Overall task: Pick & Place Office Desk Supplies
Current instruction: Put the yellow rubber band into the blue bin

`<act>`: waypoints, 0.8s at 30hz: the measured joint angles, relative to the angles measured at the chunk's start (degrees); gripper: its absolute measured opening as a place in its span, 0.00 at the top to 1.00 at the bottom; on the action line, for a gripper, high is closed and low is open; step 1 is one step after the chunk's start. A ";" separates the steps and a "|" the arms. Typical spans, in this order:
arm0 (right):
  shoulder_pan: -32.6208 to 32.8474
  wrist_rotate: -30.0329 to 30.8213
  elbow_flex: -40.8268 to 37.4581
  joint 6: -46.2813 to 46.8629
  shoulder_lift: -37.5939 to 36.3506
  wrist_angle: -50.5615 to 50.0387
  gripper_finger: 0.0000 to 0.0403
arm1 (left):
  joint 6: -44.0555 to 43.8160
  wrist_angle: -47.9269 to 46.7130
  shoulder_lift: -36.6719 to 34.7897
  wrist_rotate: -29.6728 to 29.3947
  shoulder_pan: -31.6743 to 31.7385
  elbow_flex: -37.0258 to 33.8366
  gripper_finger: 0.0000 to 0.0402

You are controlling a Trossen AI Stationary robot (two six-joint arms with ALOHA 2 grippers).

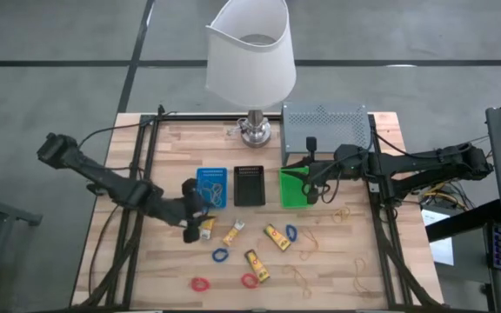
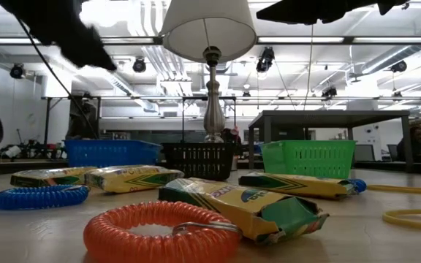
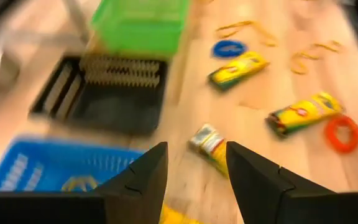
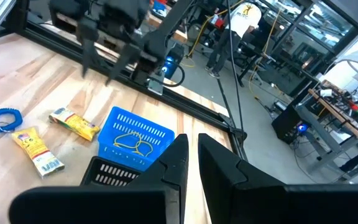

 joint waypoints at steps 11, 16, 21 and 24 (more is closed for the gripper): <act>-0.17 0.01 0.00 0.00 -0.02 0.03 0.92 | 19.86 6.27 -9.75 0.29 2.86 0.00 0.58; -0.18 0.07 0.02 -0.16 -0.15 0.80 0.92 | 25.33 4.90 -15.83 3.50 5.37 -0.04 0.58; -0.15 0.07 0.02 -0.07 -0.07 0.58 0.92 | 23.81 -0.09 -19.52 4.80 7.69 -0.09 0.58; -0.15 0.03 0.02 0.04 -0.07 0.54 0.92 | 19.69 -1.15 -19.79 4.64 8.37 -0.15 0.58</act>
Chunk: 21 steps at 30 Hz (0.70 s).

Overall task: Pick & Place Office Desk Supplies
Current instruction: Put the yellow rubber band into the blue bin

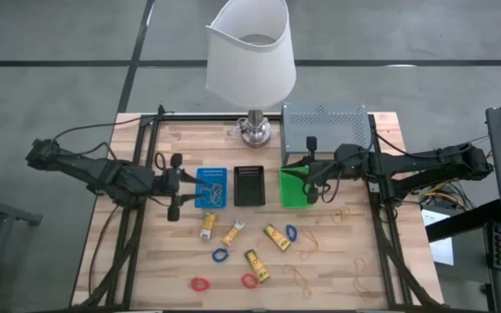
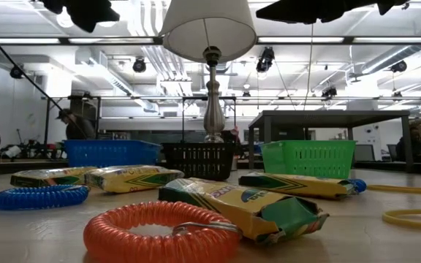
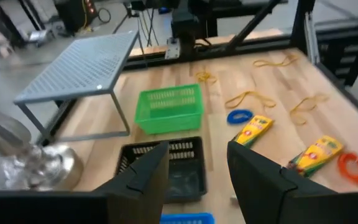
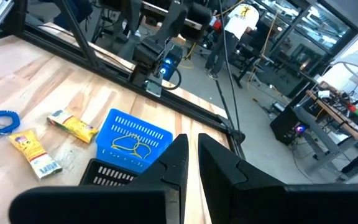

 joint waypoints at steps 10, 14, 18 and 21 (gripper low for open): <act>0.02 -6.49 0.00 38.25 0.02 -0.06 0.92 | 1.28 0.91 0.61 -0.02 0.06 0.00 0.58; 0.70 -10.05 -0.01 56.57 0.02 0.07 0.92 | 0.99 1.02 0.50 -0.18 0.06 0.00 0.58; 1.51 -10.61 -0.04 60.48 -0.48 1.20 0.92 | 0.89 0.09 0.51 -0.22 0.06 0.00 0.58; 2.05 -15.93 1.81 60.38 -2.08 1.30 0.92 | 0.89 -0.57 0.52 -0.20 0.06 0.00 0.58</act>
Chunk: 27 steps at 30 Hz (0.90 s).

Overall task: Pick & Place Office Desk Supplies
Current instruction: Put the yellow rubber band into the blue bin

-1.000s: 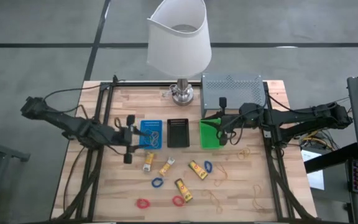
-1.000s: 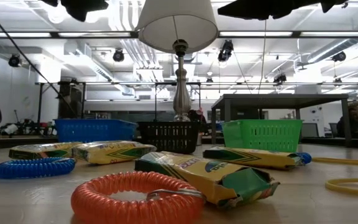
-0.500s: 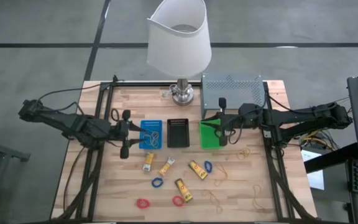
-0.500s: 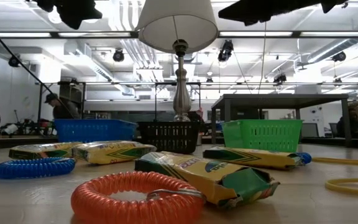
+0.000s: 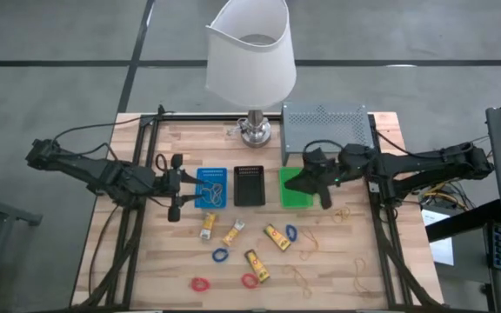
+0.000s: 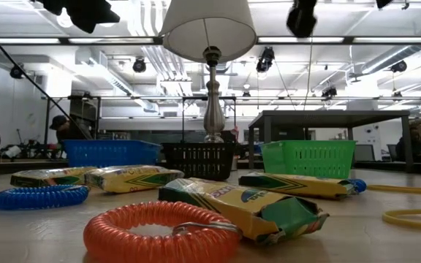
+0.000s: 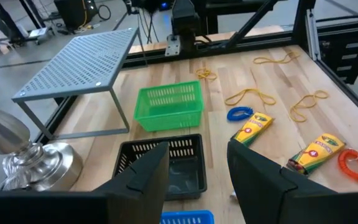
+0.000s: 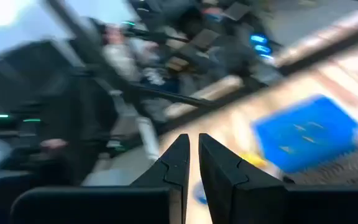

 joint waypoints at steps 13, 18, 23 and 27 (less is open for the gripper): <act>7.39 -2.11 12.88 -17.40 -4.15 -3.09 0.92 | 0.00 -0.46 0.02 0.00 0.00 0.00 0.58; 8.00 -2.27 16.73 -13.87 -2.52 -6.07 0.92 | -0.02 -0.49 0.02 0.02 0.00 0.00 0.58; 8.00 -1.75 23.42 -11.36 -0.85 -25.77 0.92 | -0.02 -0.55 0.02 0.02 0.00 0.00 0.58; 8.95 5.33 27.42 -8.35 1.58 -45.63 0.92 | -0.02 -0.59 0.02 0.00 0.00 0.00 0.58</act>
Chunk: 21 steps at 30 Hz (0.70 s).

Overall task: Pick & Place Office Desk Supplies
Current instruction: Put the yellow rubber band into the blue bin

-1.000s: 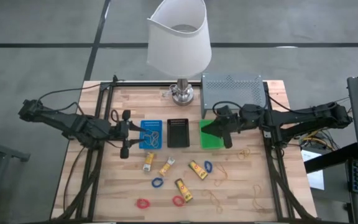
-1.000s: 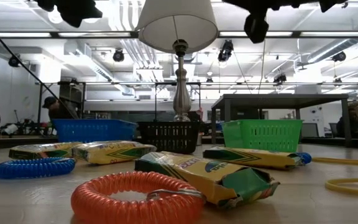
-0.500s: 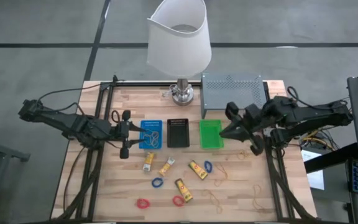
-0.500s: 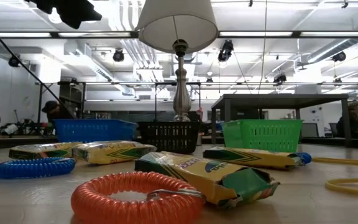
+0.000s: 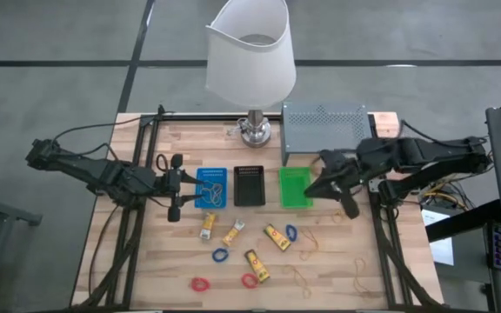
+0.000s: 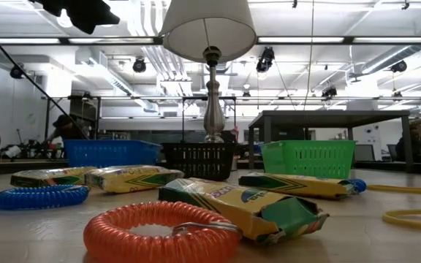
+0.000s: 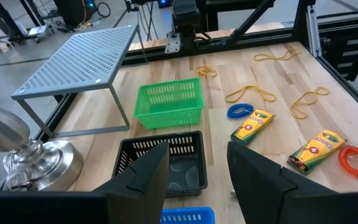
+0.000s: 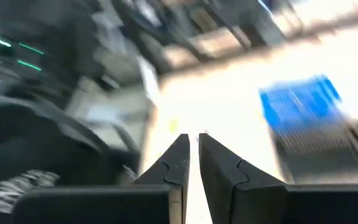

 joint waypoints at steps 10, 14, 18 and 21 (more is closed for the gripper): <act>1.25 23.58 -0.50 32.96 8.93 -33.91 0.92 | -0.15 -1.98 0.00 0.04 0.00 0.00 0.58; 2.04 22.75 -0.91 47.77 13.14 -43.87 0.92 | -0.15 -2.44 0.00 0.04 0.00 0.00 0.58; 3.70 17.88 -1.17 56.08 17.39 -46.16 0.92 | -0.15 -2.54 0.00 0.03 0.00 0.00 0.58; 5.43 16.10 -1.17 58.37 20.11 -46.23 0.92 | -0.13 -2.56 0.00 0.04 0.00 0.00 0.58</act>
